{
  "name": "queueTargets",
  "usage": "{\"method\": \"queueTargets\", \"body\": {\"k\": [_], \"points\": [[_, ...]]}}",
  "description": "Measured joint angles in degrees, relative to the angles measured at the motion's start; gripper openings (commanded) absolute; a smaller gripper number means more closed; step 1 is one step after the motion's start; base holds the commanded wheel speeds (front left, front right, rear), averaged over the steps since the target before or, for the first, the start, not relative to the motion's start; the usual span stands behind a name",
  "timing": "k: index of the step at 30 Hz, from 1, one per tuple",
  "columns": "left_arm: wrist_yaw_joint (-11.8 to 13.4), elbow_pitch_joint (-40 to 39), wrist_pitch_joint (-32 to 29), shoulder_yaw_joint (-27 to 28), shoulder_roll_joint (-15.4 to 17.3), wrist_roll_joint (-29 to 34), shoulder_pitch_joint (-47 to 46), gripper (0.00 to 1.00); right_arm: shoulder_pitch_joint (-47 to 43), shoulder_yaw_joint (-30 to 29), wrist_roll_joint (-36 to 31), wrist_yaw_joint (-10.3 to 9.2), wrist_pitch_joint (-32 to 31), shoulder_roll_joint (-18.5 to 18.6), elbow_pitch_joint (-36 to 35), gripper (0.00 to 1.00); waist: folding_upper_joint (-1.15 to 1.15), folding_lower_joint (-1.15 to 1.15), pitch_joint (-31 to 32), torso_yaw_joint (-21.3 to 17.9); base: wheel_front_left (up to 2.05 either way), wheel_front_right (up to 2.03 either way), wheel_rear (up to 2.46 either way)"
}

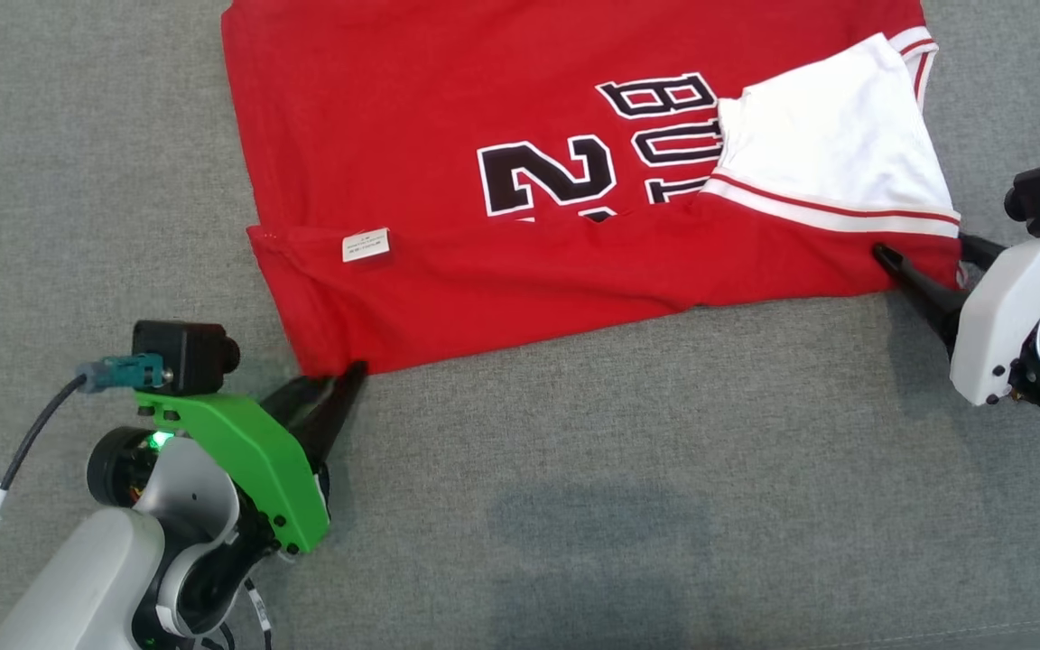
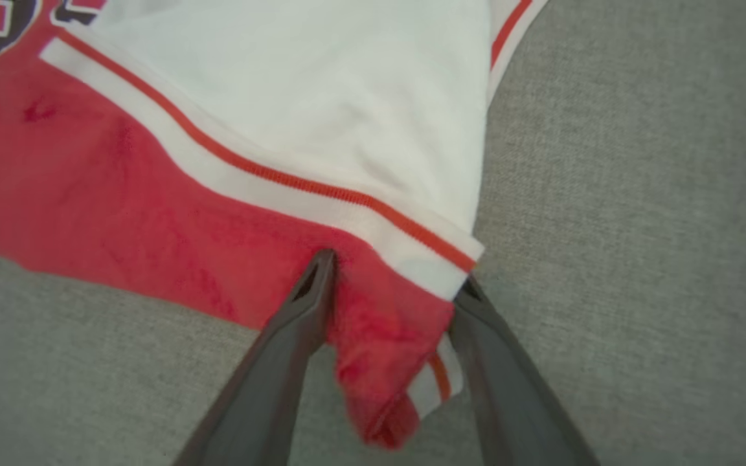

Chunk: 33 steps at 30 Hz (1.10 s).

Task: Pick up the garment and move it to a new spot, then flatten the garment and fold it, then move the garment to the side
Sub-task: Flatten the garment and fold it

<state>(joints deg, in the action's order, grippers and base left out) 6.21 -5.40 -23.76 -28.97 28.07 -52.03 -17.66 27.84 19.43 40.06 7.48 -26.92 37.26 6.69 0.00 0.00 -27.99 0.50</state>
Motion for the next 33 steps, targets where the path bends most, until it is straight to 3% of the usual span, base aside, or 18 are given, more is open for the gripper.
{"method": "queueTargets", "body": {"k": [4,8,12,16,17,18,19,20,24,27,31,33], "points": [[-1.48,-0.99,-1.64,0.38,1.32,-3.19,2.49,0.00,-2.63,-2.99,2.60,0.03,-1.85,0.01,-0.52,0.00,0.00,0.00,1.76,-0.07,0.00,0.00,0.00],[-2.75,-6.44,-3.55,1.91,5.03,-7.39,7.34,0.00,-7.28,-7.71,5.45,0.05,-4.82,2.07,-3.25,0.00,0.00,0.00,4.25,-0.35,0.00,0.00,0.00],[-2.37,-13.45,-4.33,3.32,8.60,-9.79,13.86,0.00,-14.27,-12.43,8.23,0.07,-8.72,3.05,-8.72,0.00,0.00,0.00,6.34,-0.68,0.00,0.00,0.00],[-0.53,-18.05,-2.07,3.58,9.33,-9.99,20.39,0.00,-21.52,-17.08,8.45,0.07,-11.84,2.20,-12.03,0.00,0.00,0.00,6.74,-1.15,0.00,0.00,0.00],[-0.13,-18.28,-1.09,3.54,8.82,-9.99,21.74,0.24,-22.69,-17.91,8.01,0.05,-12.56,1.42,-12.20,0.00,0.00,0.00,6.51,-1.23,0.00,0.00,0.00],[-0.07,-18.23,-0.25,3.23,8.17,-9.94,22.63,0.95,-23.75,-18.07,7.60,0.05,-13.50,0.88,-12.55,0.17,0.00,0.00,6.24,-1.26,0.00,0.00,0.00],[0.10,-17.92,0.43,2.68,7.71,-9.28,23.21,1.00,-24.82,-18.20,7.09,0.05,-14.04,0.18,-13.05,0.55,0.00,0.00,5.91,-1.23,0.00,0.00,0.00],[0.12,-17.59,0.92,2.08,7.35,-8.55,23.46,1.00,-25.37,-18.78,6.50,0.05,-14.15,-0.67,-13.27,1.00,0.00,0.00,5.65,-1.18,0.00,0.00,0.00],[0.75,-17.30,1.81,-0.56,5.89,-5.23,23.66,1.00,-26.59,-21.76,5.00,0.01,-16.46,-0.56,-16.36,1.00,0.00,0.00,4.70,-0.72,0.00,0.00,0.00],[2.88,-17.46,2.94,1.19,8.51,-0.97,23.34,1.00,-25.60,-26.95,4.65,0.01,-17.69,0.77,-21.02,1.00,0.00,0.00,3.66,-0.44,0.00,0.00,0.00],[5.23,-17.77,2.68,5.58,11.28,3.22,15.62,1.00,-17.11,-30.17,3.87,0.00,-20.98,3.07,-26.25,1.00,0.00,0.00,1.37,0.11,0.00,0.00,0.00],[5.37,-17.05,1.11,6.81,10.71,3.24,7.86,1.00,-9.82,-29.48,2.33,0.01,-22.57,4.13,-26.26,1.00,0.00,0.00,-0.31,0.51,0.00,0.00,0.00]]}}
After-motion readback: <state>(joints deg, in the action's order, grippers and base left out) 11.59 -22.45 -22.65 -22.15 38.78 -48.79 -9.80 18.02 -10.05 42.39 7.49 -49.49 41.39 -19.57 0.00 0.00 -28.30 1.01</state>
